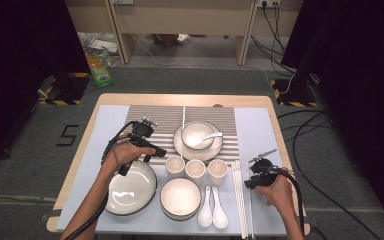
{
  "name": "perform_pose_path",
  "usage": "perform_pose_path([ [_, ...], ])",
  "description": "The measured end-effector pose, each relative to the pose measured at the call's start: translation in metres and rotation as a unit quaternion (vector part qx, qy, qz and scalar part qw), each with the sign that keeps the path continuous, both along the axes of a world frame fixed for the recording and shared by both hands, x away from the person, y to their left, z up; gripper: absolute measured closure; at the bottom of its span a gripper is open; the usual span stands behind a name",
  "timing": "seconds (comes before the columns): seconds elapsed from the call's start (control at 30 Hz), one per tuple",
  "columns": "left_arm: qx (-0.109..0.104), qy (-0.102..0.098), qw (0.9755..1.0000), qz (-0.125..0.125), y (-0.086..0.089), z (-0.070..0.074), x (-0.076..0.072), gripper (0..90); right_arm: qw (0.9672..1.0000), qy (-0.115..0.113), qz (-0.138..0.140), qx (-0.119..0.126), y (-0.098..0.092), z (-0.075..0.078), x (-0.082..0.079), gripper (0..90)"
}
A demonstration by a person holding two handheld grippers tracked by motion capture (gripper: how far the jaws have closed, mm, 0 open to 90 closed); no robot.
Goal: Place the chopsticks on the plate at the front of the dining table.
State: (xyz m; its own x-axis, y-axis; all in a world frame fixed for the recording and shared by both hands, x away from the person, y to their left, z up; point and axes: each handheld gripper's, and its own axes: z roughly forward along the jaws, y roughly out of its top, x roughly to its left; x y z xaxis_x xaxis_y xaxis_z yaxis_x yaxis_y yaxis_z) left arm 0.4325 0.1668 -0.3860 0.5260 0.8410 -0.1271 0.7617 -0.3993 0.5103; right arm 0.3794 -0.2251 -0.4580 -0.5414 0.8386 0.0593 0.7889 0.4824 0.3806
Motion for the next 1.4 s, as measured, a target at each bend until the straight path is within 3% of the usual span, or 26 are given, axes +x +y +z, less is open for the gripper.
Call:
perform_pose_path([
  [0.2,0.002,0.004,1.0000,0.002,0.005,-0.004,0.000,21.6,0.9992,0.021,0.001,-0.035,0.004,0.004,0.004,69.2],
  [0.23,0.000,0.003,1.0000,0.003,0.005,-0.004,0.000,21.6,0.9990,0.027,0.000,-0.037,0.004,0.005,0.006,70.4],
  [0.3,-0.001,0.006,1.0000,0.001,0.006,-0.005,0.000,21.6,0.9993,0.036,-0.004,-0.014,0.001,0.005,0.008,71.0],
  [0.53,0.002,0.010,0.9999,0.007,0.008,-0.006,0.000,21.7,0.9973,0.061,-0.014,-0.038,0.004,0.005,0.013,70.9],
  [0.67,0.008,0.009,0.9999,0.008,0.009,-0.007,0.000,21.7,0.9941,0.095,-0.026,-0.045,0.004,0.007,0.024,78.0],
  [0.8,0.005,0.012,0.9999,0.007,0.008,-0.010,0.000,21.7,0.9892,0.133,-0.051,-0.034,0.000,0.007,0.036,83.1],
  [0.9,0.003,0.010,0.9999,0.011,0.008,-0.010,0.001,21.7,0.9864,0.148,-0.061,-0.038,0.000,0.006,0.041,83.6],
  [1.2,0.010,0.007,0.9999,0.008,0.005,-0.008,0.000,21.7,0.9783,0.172,-0.079,-0.085,0.014,0.008,0.048,83.9],
  [1.4,0.006,0.001,0.9999,0.010,0.008,-0.010,-0.001,21.7,0.9788,0.171,-0.072,-0.086,0.014,0.008,0.048,84.1],
])
